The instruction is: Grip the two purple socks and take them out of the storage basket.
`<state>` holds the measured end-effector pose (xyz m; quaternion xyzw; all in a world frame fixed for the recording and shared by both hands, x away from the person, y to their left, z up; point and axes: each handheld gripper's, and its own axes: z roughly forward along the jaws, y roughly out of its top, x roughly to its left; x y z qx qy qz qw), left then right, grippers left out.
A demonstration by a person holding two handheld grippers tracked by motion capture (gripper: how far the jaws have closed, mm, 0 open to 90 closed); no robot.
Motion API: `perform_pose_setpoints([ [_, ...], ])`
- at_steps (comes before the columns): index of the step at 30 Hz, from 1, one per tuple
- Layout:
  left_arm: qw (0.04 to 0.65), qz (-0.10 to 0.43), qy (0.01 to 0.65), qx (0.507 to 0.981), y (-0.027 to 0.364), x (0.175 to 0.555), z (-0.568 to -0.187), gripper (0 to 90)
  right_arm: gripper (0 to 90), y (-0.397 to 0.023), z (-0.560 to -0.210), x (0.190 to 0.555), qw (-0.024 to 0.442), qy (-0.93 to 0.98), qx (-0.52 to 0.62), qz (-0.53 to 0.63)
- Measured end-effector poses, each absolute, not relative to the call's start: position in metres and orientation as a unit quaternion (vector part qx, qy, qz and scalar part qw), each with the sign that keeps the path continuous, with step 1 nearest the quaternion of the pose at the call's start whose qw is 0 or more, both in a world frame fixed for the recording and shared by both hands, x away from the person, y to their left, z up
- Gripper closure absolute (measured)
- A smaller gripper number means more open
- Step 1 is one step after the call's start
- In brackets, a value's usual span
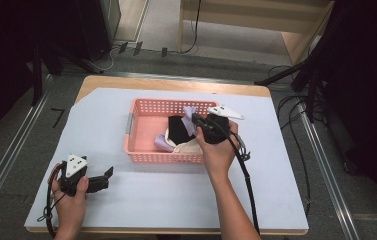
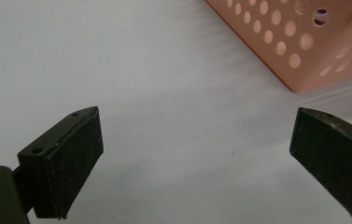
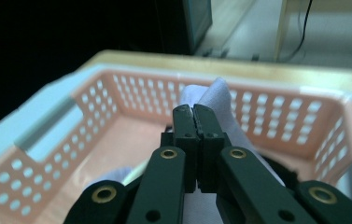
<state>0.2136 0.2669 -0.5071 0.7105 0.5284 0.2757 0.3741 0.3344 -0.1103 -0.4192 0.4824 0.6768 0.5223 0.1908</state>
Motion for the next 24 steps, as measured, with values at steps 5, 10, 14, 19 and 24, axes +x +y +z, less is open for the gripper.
perform_pose_setpoints([
  [5,0.375,0.276,0.529,0.710,0.267,0.214,-0.507,3.5,89.5,-0.131,-0.401,0.327,0.224,0.640,0.464,0.570],
  [10,0.373,0.276,0.526,0.713,0.267,0.213,-0.507,3.5,89.5,-0.169,-0.379,0.315,0.274,0.596,0.468,0.593],
  [14,0.373,0.277,0.527,0.712,0.267,0.214,-0.507,3.5,89.5,-0.194,-0.380,0.314,0.292,0.585,0.488,0.578],
  [19,0.369,0.277,0.527,0.714,0.266,0.213,-0.507,3.5,89.3,-0.222,-0.406,0.316,0.308,0.586,0.529,0.531],
  [24,0.368,0.279,0.527,0.713,0.266,0.213,-0.507,3.5,69.3,-0.227,-0.434,0.317,0.320,0.581,0.563,0.492],
])
